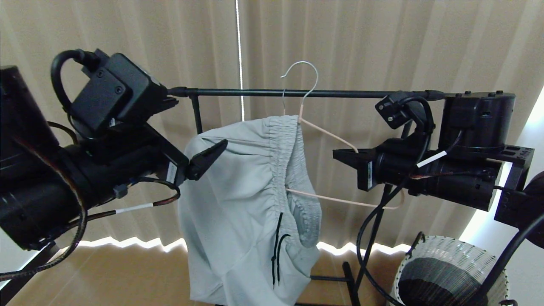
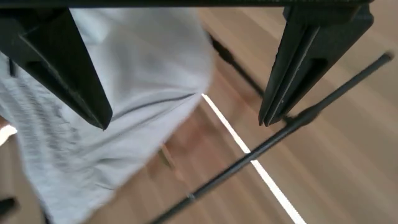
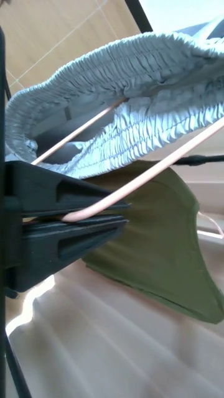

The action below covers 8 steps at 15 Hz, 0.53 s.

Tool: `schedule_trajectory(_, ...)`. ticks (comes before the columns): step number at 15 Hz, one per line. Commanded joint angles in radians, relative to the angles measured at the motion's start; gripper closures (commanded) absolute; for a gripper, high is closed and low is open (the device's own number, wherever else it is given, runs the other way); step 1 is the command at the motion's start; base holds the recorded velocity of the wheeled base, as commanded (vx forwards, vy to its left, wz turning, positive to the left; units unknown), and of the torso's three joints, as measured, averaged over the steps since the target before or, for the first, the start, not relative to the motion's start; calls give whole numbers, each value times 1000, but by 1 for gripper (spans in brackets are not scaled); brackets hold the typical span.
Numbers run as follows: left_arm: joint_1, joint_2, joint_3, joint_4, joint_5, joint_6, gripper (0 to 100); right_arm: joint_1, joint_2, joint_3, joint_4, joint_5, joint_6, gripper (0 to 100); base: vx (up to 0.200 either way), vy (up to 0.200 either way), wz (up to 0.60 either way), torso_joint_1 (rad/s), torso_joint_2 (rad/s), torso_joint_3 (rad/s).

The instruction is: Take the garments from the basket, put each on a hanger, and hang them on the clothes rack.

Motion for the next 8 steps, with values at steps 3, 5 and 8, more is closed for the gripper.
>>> schedule_trajectory(3, -56, 90, -23, -2, 0, 10, 0, 39, -13, 32, -8, -1, -20, 100, 0, 0, 0, 0, 0, 0)
schedule_trajectory(5, -55, 132, -58, -2, 0, 17, 0, 43, -18, 53, -60, 1, -52, 100, 0, 0, 0, 0, 0, 0)
schedule_trajectory(8, -50, 159, -63, -7, -3, 17, 0, 80, -29, 89, -117, 1, -63, 100, 0, 0, 0, 0, 0, 0)
